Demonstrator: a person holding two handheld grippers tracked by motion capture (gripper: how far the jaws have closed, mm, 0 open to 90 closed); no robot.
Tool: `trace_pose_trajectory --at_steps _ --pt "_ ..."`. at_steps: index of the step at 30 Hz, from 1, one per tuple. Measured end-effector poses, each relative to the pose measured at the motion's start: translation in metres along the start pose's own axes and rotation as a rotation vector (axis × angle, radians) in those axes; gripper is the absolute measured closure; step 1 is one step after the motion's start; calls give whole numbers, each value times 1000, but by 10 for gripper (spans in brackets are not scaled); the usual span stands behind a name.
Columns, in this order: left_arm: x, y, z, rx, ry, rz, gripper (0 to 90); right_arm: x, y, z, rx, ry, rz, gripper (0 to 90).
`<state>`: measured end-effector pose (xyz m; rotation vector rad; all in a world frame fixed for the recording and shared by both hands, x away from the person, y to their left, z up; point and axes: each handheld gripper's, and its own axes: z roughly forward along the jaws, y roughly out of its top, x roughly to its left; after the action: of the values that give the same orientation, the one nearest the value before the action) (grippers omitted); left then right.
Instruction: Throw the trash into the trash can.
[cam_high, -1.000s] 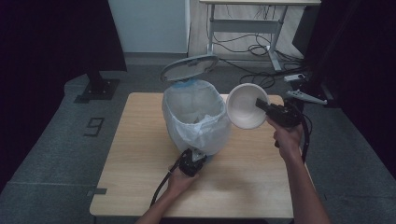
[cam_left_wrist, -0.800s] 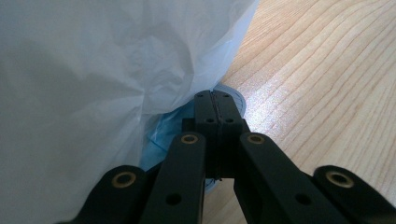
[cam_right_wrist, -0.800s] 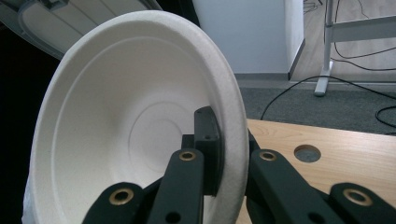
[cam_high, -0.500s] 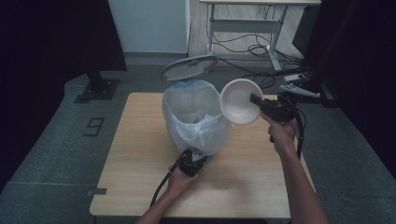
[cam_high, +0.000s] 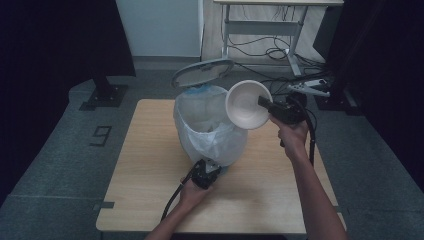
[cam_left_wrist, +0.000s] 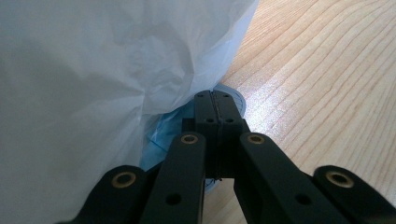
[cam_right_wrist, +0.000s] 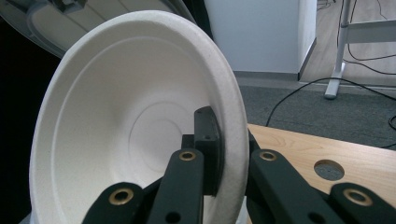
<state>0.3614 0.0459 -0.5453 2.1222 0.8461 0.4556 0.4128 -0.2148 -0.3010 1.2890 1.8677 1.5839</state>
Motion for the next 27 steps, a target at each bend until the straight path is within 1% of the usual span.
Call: trace_pose_trajectory --at_steps 4,18,27 --pt "0 0 0 0 1 6 900 2 4 4 0 1 -5 855" --pt "0 0 0 0 -2 5 900 12 10 24 20 12 -16 855" --pt "0 0 0 0 -2 4 900 15 10 35 33 17 -16 855"
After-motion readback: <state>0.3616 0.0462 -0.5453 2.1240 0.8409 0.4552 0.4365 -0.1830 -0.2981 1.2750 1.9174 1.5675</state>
